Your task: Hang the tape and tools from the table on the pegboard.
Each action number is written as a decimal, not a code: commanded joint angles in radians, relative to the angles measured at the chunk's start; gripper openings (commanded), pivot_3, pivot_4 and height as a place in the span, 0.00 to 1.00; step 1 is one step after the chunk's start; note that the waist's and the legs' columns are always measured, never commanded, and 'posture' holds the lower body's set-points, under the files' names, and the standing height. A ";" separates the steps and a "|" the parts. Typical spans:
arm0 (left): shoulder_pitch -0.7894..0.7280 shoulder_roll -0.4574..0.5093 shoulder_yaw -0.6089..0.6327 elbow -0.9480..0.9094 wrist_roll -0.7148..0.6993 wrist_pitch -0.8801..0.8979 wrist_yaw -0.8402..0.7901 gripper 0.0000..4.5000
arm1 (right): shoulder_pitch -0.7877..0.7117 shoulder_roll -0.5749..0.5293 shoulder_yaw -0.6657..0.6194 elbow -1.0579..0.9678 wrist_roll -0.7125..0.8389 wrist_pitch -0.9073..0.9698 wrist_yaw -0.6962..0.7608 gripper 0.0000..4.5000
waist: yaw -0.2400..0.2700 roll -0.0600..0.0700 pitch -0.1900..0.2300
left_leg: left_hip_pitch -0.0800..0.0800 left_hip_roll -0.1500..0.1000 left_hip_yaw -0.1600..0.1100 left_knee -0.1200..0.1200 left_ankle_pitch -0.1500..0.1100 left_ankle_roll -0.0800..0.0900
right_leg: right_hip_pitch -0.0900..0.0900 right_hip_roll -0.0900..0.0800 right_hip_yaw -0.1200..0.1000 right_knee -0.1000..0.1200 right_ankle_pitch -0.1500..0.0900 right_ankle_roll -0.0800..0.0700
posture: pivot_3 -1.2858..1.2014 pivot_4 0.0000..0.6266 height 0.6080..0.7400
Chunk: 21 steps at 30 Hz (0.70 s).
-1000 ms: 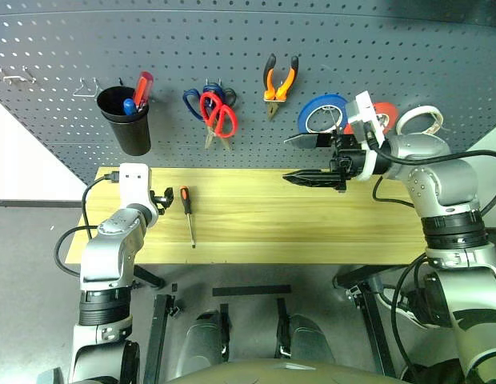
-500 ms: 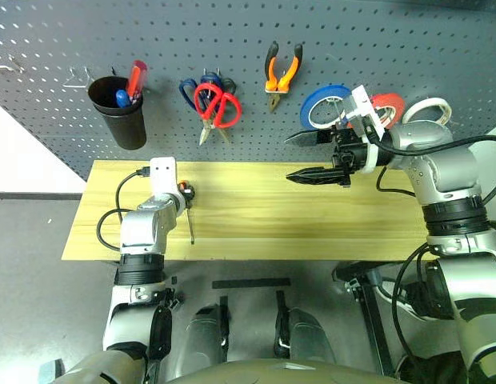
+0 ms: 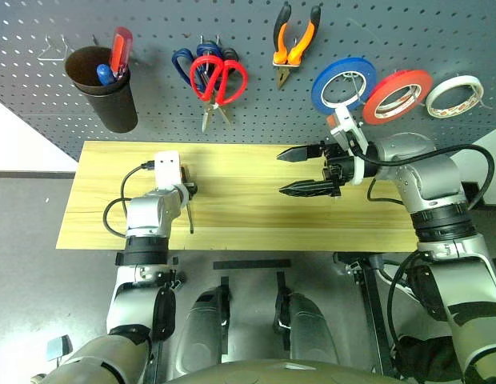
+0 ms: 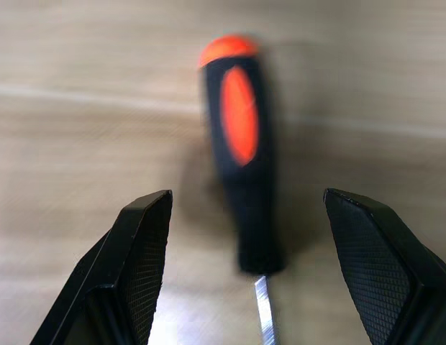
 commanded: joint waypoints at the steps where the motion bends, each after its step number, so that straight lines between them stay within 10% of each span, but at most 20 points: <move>1: -0.018 -0.003 0.013 0.058 0.007 -0.027 0.025 0.78 | 0.015 -0.025 -0.022 -0.052 0.015 0.003 0.007 1.00 | -0.002 0.000 0.004 | 0.000 0.000 0.001 0.000 0.000 0.000 | -0.001 0.000 0.000 0.000 0.000 0.000 | 0.54 0.69 0.94; 6: -0.005 -0.026 0.051 0.078 -0.014 -0.022 0.060 0.78 | 0.034 -0.038 -0.020 -0.064 0.003 -0.017 0.000 1.00 | -0.002 0.000 0.006 | 0.000 0.001 0.001 -0.001 0.000 0.000 | -0.001 0.000 0.000 0.000 0.000 0.000 | 0.53 0.68 0.94; 16: 0.040 -0.044 0.068 0.004 -0.018 0.010 0.076 0.17 | 0.030 -0.032 -0.025 -0.040 -0.013 -0.053 -0.015 1.00 | -0.001 0.001 0.006 | 0.000 0.001 0.001 0.000 0.000 0.000 | -0.001 -0.001 0.000 0.001 0.000 0.000 | 0.53 0.67 0.94; 21: 0.066 -0.027 0.039 -0.072 -0.027 0.018 0.022 0.14 | 0.017 -0.017 -0.024 -0.011 -0.020 -0.082 -0.024 1.00 | -0.001 0.001 0.006 | 0.000 0.001 0.001 0.000 0.000 0.000 | -0.001 0.000 0.000 0.001 0.000 0.000 | 0.54 0.63 0.94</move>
